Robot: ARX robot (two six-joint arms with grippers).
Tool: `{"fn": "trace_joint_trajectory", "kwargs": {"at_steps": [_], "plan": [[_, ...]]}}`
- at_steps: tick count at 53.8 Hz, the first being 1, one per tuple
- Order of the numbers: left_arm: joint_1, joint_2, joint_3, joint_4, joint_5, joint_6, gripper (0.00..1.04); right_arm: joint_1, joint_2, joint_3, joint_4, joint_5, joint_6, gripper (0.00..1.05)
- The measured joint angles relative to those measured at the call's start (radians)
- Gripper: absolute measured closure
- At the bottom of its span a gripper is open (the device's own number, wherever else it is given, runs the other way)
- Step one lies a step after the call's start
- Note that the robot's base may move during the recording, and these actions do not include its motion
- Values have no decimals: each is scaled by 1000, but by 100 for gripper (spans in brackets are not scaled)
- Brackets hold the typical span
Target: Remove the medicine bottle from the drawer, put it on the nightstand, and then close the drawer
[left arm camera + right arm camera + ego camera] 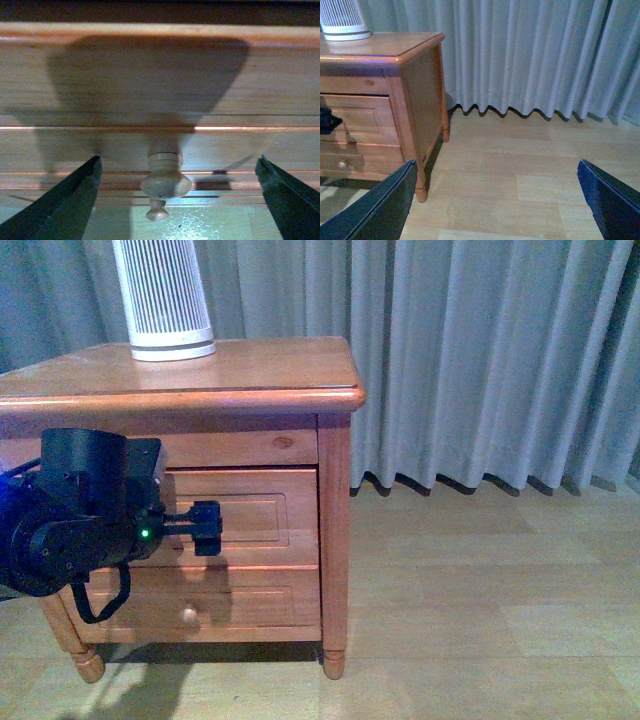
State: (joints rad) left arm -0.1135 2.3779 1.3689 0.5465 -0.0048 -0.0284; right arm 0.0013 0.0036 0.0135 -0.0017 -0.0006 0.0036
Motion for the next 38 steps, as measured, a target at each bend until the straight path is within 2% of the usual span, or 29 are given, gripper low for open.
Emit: {"fn": "trace_joint_trajectory", "kwargs": {"at_steps": [7, 15, 17, 21, 22, 38], "plan": [[0, 5, 8, -3, -6, -3, 7, 0, 0, 0, 0, 0, 0, 7], [2, 11, 11, -5, -8, -3, 28, 0, 0, 0, 0, 0, 0, 7], [3, 12, 12, -6, -5, -6, 27, 0, 0, 0, 0, 0, 0, 7], [3, 13, 14, -10, -2, -6, 15, 0, 0, 0, 0, 0, 0, 7], [3, 13, 14, -10, -2, -5, 15, 0, 0, 0, 0, 0, 0, 7], [13, 16, 18, -10, -14, -6, 58, 0, 0, 0, 0, 0, 0, 7]]}}
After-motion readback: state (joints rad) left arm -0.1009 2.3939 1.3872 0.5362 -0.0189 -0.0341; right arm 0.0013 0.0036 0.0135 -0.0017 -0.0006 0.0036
